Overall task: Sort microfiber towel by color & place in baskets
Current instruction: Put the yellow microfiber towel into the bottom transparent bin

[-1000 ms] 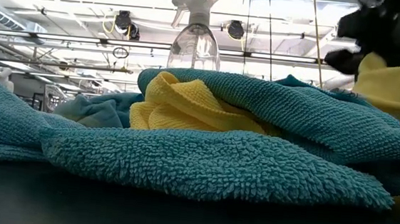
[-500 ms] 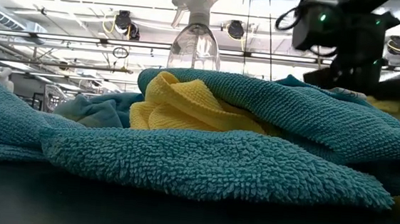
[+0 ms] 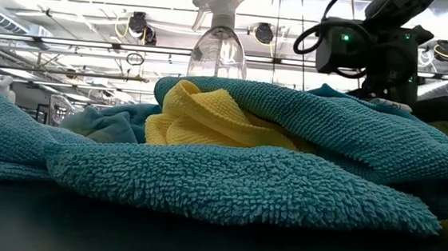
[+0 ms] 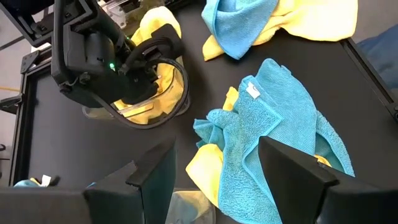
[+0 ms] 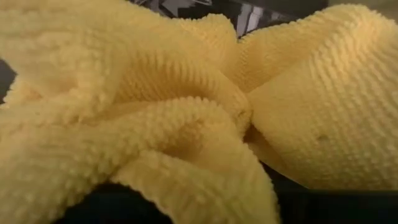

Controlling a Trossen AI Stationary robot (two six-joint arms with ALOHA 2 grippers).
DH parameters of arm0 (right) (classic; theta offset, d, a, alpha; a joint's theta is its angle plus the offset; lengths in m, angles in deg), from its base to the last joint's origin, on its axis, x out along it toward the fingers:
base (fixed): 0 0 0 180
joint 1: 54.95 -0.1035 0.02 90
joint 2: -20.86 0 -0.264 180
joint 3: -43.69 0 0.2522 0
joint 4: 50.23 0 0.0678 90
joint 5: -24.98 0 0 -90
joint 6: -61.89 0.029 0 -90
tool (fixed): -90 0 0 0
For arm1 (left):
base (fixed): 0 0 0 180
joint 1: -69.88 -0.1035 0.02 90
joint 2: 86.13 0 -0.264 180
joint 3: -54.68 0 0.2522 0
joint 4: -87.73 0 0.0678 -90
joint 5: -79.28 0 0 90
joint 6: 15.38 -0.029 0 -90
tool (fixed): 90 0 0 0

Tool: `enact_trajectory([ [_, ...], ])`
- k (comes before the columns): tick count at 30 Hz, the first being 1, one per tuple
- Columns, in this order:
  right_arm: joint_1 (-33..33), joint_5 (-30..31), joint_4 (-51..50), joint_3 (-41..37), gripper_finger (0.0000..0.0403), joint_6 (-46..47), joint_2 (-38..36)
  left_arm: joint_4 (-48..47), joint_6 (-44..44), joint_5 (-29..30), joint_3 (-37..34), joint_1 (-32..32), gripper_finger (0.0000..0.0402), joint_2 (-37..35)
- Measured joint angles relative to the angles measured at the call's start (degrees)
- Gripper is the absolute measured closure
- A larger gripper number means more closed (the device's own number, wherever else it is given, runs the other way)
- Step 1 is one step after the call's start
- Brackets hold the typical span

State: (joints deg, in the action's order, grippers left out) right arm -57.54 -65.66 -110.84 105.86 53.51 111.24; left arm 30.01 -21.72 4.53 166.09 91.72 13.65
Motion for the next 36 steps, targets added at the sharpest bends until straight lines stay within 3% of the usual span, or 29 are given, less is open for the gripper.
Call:
enact_trajectory([
  [9, 0.0, 1.14, -3.79, 3.11, 0.0318, -0.06, -0.7, 0.04, -0.02, 0.0, 0.0, 0.0, 0.0171, 0.0],
  [22, -0.11, 0.71, -16.43, 16.62, 0.0206, 3.19, -0.95, 0.06, -0.02, 0.0, 0.0, -0.01, 0.0171, 0.0],
  [36, -0.14, 3.74, -29.96, 33.14, 0.0186, 3.21, -1.02, 0.06, -0.05, 0.0, 0.0, -0.02, 0.0171, 0.0],
])
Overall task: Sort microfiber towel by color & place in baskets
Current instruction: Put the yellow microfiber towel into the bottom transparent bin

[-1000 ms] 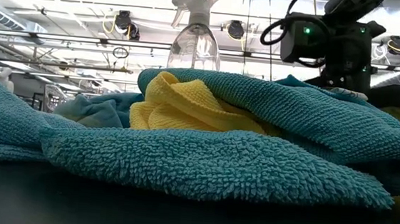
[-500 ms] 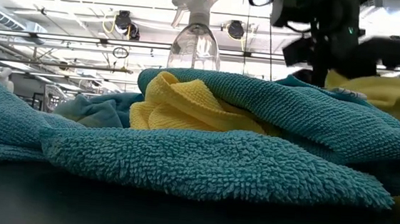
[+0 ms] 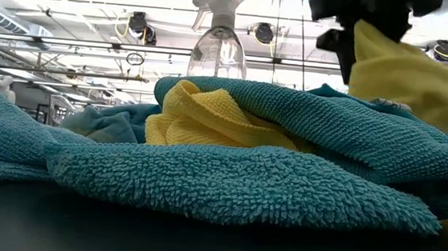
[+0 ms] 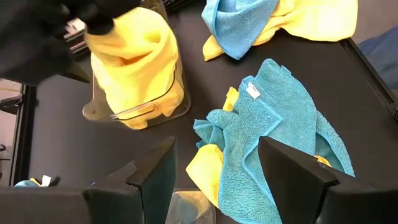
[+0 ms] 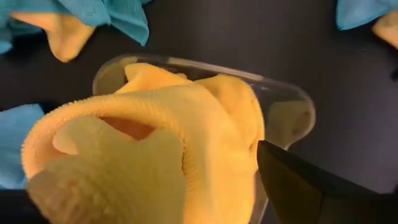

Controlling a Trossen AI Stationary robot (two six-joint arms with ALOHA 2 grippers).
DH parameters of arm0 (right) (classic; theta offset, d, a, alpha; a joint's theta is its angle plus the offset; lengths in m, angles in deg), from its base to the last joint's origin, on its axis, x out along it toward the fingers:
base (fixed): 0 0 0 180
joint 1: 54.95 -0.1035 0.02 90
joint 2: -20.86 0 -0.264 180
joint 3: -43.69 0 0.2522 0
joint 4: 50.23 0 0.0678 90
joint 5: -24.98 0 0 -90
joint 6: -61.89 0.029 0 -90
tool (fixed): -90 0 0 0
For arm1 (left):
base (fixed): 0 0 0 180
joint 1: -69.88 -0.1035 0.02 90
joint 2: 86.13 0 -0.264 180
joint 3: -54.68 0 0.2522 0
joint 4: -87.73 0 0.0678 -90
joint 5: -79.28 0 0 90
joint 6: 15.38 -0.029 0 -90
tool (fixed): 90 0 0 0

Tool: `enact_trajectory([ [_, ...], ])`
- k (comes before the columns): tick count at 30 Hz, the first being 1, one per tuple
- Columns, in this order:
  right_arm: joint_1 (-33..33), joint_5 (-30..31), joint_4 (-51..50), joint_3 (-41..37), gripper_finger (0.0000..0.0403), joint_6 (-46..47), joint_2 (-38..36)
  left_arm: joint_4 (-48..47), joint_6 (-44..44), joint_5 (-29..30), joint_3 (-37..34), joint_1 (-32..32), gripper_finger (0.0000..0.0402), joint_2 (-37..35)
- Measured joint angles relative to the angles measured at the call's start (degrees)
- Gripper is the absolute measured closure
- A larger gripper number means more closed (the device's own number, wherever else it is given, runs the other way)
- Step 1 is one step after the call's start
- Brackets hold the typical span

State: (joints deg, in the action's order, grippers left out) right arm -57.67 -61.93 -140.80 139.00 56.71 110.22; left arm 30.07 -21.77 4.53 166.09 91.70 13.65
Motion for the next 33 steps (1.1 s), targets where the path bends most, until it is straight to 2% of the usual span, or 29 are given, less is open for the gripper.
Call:
enact_trajectory([
  [9, -0.12, -0.39, -4.14, 7.01, 0.0186, 0.81, -0.02, 0.0, 0.0, 0.0, 0.0, 0.02, 0.0171, 0.0],
  [33, -5.26, 0.04, -10.8, 18.38, 0.0186, 1.66, -0.17, -0.01, 0.0, 0.0, 0.0, 0.0, 0.0171, 0.0],
])
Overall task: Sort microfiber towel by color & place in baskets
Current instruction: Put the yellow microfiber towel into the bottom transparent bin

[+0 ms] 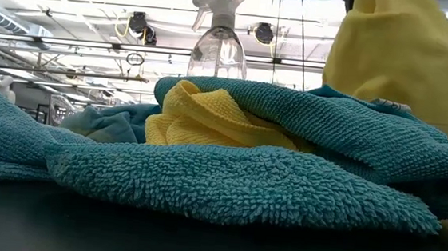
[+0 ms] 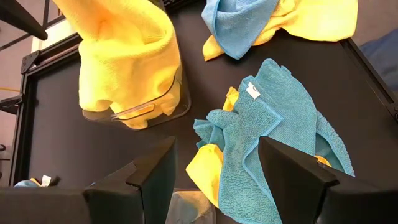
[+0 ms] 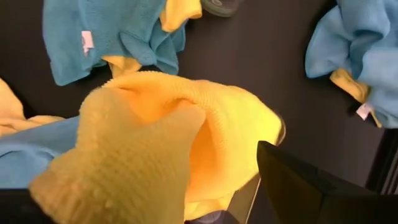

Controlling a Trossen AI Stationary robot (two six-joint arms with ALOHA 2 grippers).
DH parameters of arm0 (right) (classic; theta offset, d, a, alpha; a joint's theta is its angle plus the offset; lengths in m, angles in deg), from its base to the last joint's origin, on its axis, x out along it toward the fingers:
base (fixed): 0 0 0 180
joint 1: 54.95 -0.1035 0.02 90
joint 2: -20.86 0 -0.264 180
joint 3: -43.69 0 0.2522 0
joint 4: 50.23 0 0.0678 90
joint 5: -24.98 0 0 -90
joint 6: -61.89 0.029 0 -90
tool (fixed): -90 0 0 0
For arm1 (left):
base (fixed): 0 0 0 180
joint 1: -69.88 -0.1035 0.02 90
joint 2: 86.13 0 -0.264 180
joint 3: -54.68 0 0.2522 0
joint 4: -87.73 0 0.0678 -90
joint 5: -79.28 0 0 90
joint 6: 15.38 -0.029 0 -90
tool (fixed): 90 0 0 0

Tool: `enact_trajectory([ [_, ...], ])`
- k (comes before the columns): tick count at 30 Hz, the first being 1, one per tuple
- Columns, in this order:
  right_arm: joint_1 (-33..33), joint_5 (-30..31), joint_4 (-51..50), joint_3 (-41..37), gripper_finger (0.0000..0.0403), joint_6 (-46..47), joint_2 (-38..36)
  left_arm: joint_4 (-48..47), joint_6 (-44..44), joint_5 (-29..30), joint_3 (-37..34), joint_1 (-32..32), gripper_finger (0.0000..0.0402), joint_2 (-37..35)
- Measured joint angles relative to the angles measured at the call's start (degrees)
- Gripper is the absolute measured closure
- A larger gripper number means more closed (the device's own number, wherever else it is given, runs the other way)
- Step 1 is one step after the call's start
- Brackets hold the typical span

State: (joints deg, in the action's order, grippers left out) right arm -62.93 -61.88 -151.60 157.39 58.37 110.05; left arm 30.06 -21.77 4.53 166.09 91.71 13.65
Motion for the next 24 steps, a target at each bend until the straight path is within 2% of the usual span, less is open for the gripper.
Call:
enact_trajectory([
  [5, 0.04, 1.6, -2.33, -0.76, 0.0186, 1.87, -0.07, -0.02, 0.0, 0.0, 0.0, 0.0, 0.0171, 0.0],
  [12, 0.13, 4.59, -2.07, -6.52, 0.0186, 3.31, -0.09, 0.0, 0.0, 0.0, 0.0, 0.02, 0.0171, 0.0],
  [19, 1.01, 4.51, 3.73, -21.37, 0.02, 4.09, 0.04, -0.01, 0.0, 0.0, 0.0, 0.01, 0.0171, 0.0],
  [24, 2.03, 3.55, 14.98, -32.19, 0.0219, 6.7, 0.04, -0.02, 0.0, 0.0, 0.0, -0.01, 0.0171, 0.0],
])
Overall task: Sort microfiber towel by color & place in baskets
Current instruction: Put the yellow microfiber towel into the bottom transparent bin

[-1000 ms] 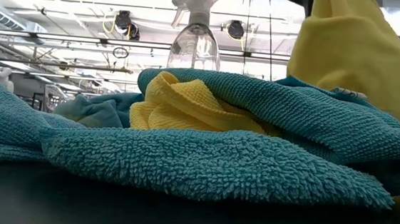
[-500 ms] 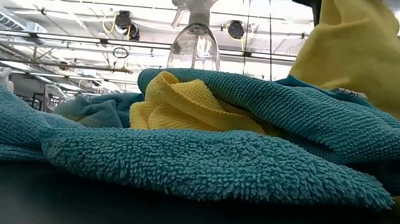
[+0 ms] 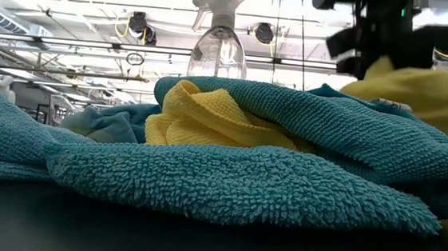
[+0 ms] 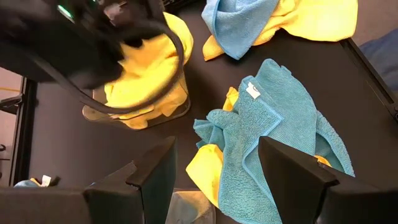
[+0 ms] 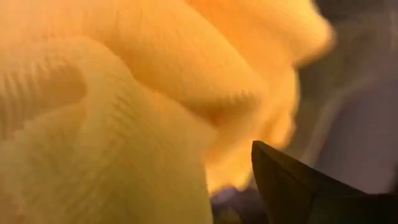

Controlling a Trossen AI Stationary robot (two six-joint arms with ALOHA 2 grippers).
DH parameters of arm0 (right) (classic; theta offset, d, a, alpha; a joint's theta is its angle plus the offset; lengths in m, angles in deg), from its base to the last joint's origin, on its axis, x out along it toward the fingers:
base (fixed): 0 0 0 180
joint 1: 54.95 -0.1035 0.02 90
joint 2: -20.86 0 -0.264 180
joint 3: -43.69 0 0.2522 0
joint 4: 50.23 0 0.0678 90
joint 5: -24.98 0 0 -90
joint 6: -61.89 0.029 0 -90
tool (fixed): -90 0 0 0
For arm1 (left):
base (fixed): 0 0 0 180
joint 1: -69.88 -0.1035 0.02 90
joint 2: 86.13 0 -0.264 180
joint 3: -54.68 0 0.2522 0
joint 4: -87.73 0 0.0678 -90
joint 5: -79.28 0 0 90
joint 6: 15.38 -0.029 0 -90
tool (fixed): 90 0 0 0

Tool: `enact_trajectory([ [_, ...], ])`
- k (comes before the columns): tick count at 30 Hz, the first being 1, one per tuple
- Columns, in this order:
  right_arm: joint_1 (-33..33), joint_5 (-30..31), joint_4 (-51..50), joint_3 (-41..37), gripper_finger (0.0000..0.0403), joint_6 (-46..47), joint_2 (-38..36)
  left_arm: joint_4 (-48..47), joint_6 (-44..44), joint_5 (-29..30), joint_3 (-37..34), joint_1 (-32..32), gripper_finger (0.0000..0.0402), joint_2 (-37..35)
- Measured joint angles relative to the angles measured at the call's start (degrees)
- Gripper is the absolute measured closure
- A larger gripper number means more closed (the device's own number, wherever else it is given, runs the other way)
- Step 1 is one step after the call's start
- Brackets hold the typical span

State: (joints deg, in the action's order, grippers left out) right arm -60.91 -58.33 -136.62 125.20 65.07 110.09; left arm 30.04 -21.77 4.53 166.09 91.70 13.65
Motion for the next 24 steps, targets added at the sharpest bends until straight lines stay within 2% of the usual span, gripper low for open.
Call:
enact_trajectory([
  [6, 0.8, -2.63, 13.47, -9.96, 0.0237, 1.14, 0.02, 0.0, 0.0, 0.0, 0.0, 0.01, 0.0171, 0.0],
  [10, 1.99, -2.66, 18.15, -13.72, 0.0238, 1.69, 0.02, 0.02, 0.0, 0.0, 0.0, 0.02, 0.0171, 0.0],
  [19, 4.15, -2.74, 16.94, -15.22, 0.0225, 2.32, 0.02, 4.15, -0.06, 0.02, 0.0, 0.02, 0.0171, 0.0],
  [24, 4.16, -2.72, 16.62, -15.22, 0.0215, 1.46, 0.02, 12.17, 1.49, 0.02, -0.02, 0.02, 0.0171, 0.0],
])
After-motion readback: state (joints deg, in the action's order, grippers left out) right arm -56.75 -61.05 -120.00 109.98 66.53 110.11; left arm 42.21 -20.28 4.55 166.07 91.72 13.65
